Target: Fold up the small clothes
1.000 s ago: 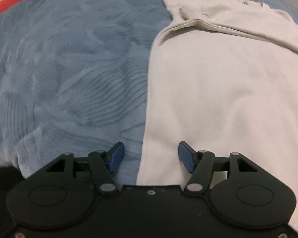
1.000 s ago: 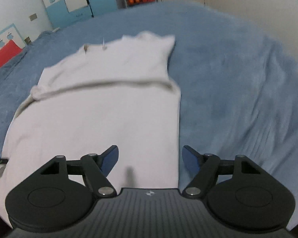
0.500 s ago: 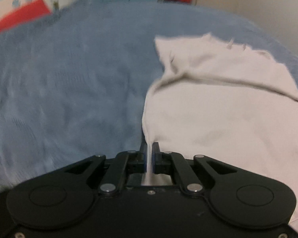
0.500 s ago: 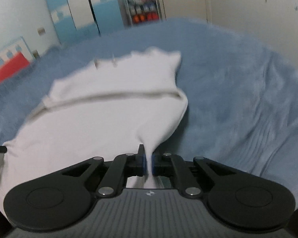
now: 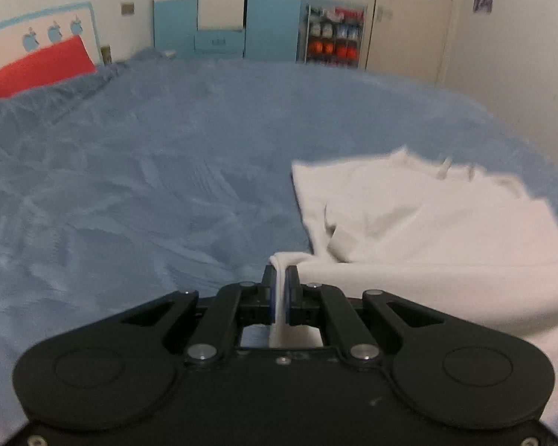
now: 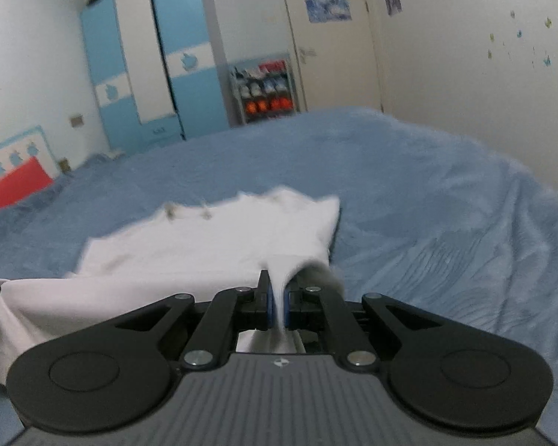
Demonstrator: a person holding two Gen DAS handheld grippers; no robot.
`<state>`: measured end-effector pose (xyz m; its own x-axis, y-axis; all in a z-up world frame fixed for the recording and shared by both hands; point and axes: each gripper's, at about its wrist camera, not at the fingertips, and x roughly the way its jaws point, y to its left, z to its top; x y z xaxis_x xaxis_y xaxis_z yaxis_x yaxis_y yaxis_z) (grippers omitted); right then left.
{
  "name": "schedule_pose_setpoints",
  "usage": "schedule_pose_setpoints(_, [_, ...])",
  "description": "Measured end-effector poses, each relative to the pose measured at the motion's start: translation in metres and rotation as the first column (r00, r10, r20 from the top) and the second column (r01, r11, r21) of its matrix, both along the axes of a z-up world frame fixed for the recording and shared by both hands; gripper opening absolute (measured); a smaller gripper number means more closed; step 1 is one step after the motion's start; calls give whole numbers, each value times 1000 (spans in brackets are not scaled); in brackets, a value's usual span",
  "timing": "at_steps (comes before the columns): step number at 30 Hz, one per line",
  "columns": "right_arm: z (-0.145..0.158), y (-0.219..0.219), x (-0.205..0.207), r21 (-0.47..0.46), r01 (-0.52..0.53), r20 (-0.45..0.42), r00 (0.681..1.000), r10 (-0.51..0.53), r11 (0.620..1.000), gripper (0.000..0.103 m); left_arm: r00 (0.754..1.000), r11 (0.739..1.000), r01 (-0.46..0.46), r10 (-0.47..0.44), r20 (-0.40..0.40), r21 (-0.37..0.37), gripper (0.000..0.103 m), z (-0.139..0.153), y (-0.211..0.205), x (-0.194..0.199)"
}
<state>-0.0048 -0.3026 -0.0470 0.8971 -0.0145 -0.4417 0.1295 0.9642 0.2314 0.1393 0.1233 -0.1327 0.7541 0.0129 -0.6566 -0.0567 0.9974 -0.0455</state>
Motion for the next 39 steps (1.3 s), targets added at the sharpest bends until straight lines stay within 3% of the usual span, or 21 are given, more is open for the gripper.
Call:
schedule_pose_setpoints(4, [-51, -1, 42, -47, 14, -133, 991, -20, 999, 6, 992, 1000, -19, 21, -124, 13, 6, -61, -8, 44])
schedule_pose_setpoints(7, [-77, -4, 54, -40, -8, -204, 979, -1, 999, 7, 990, 999, -10, 18, -143, 54, 11, -78, -14, 52])
schedule_pose_setpoints(8, [-78, -4, 54, -50, -8, -197, 980, -2, 999, 8, 990, 997, -5, 16, -140, 82, 15, -76, -17, 52])
schedule_pose_setpoints(10, [-75, -1, 53, -68, -8, -195, 981, -6, 998, 13, 990, 990, -16, 35, -135, 140, 38, -67, -18, 52])
schedule_pose_setpoints(11, [-72, -1, 51, -67, -3, -185, 983, -10, 998, 21, 989, 990, -26, 45, -139, 137, 41, -62, -14, 50])
schedule_pose_setpoints(15, [-43, -7, 33, -41, 56, -125, 990, -61, 998, 39, 988, 996, -80, 84, -127, 36, 45, -21, 15, 32])
schedule_pose_setpoints(17, [-22, -12, 16, -43, 97, -83, 992, -100, 994, 69, 990, 997, -78, 77, -115, -10, 48, 1, 24, 14])
schedule_pose_setpoints(20, [-3, -17, -10, -42, 96, -75, 992, -99, 995, 75, 988, 998, -39, 31, -149, -49, 52, 14, 24, -7])
schedule_pose_setpoints(24, [-9, -16, -28, -64, 38, -150, 988, -47, 997, 79, 968, 998, 17, -32, -250, -60, 52, -2, 14, -26])
schedule_pose_setpoints(27, [-24, -9, -32, -143, 15, -228, 972, -48, 990, 77, 951, 999, 29, -32, -307, -17, 52, -23, 3, -43])
schedule_pose_setpoints(30, [-32, -8, -39, -16, -2, -259, 966, -2, 1000, 75, 936, 995, 40, -70, -344, -94, 53, -42, 0, -50])
schedule_pose_setpoints(33, [-42, -3, -39, 70, -37, -285, 957, 55, 997, 74, 932, 998, 43, -60, -356, -54, 59, -58, -5, -50])
schedule_pose_setpoints(34, [-45, 0, -38, 64, -38, -299, 953, 56, 997, 66, 935, 998, 44, -60, -349, -53, 59, -64, -5, -49])
schedule_pose_setpoints(35, [-49, 3, -36, 57, -41, -314, 948, 57, 998, 40, 938, 997, 41, -60, -342, -63, 59, -65, -3, -49])
schedule_pose_setpoints(37, [-52, 4, -37, 101, -62, -323, 942, 92, 993, 12, 939, 994, 56, -83, -334, -89, 44, -65, 1, -52])
schedule_pose_setpoints(38, [-50, 5, -40, 111, -60, -307, 947, 91, 992, 9, 945, 995, 69, -89, -313, -74, 31, -59, -1, -57])
schedule_pose_setpoints(39, [-47, 7, -42, 102, -62, -294, 952, 89, 993, 7, 954, 996, 69, -81, -289, -51, 5, -52, -3, -61])
